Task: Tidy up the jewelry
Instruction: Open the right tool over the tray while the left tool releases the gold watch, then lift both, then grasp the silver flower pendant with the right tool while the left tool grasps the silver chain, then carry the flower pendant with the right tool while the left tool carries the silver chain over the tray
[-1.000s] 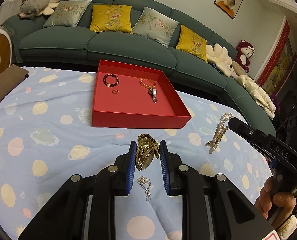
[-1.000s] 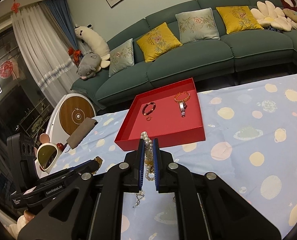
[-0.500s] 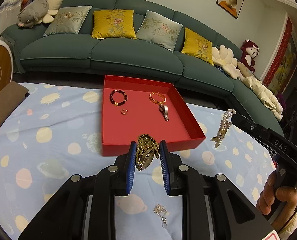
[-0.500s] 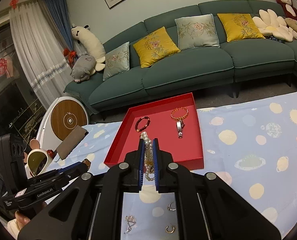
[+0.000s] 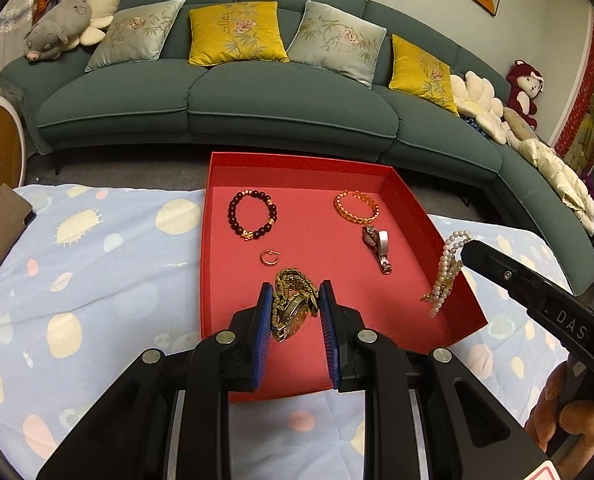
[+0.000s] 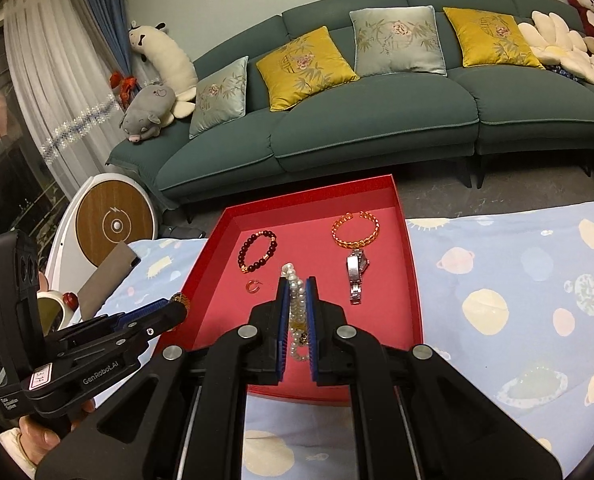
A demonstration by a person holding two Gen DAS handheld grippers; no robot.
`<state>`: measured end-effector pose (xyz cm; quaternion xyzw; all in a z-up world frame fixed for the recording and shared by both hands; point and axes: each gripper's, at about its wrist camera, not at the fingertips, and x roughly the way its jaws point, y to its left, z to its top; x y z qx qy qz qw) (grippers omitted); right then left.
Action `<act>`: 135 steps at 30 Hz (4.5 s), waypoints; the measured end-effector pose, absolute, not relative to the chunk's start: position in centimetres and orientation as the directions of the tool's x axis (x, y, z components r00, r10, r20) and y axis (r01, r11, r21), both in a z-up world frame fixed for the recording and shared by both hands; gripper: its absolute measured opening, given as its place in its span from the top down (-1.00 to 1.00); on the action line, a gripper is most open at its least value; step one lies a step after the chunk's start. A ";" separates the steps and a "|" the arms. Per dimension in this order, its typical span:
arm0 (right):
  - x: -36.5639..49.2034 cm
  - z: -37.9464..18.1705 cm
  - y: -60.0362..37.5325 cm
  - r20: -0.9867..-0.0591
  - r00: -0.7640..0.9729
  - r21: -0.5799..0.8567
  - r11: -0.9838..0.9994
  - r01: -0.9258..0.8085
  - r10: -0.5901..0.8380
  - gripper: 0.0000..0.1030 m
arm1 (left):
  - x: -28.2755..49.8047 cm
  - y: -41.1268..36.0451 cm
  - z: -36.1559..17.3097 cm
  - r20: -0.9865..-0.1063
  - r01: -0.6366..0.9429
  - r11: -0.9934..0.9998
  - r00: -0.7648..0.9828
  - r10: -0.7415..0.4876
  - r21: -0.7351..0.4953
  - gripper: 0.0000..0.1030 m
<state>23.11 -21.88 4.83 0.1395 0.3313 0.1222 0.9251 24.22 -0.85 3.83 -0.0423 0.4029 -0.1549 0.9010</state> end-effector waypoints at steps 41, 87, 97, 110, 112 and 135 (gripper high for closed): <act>3.5 6.6 -27.2 -0.607 0.781 0.258 0.966 0.017 0.149 0.32 | 7.5 2.6 4.7 -0.718 0.167 0.955 0.631 -0.295 -0.246 0.32; 5.0 -3.5 -22.9 -0.777 0.619 0.106 0.993 -0.052 0.115 0.37 | 7.2 -2.0 -1.7 -0.811 0.245 0.946 0.497 -0.309 -0.210 -0.02; 4.9 -3.5 -23.4 -0.779 0.618 0.098 0.994 -0.047 0.106 0.83 | 7.2 -3.2 -2.4 -0.819 0.259 0.946 0.489 -0.301 -0.193 -0.02; 5.5 -3.6 -24.1 -0.778 0.614 0.147 0.989 -0.025 0.131 0.75 | 7.6 -4.7 -3.0 -0.816 0.277 0.952 0.515 -0.261 -0.130 -0.02; 5.6 -3.5 -24.1 -0.778 0.616 0.139 0.990 -0.019 0.121 0.73 | 7.6 -4.8 -3.0 -0.814 0.278 0.953 0.520 -0.257 -0.124 -0.02; 6.0 -3.1 -24.3 -0.759 0.644 0.115 0.993 -0.003 0.090 0.86 | 8.1 -5.6 -2.6 -0.788 0.324 0.931 0.524 -0.323 -0.167 0.91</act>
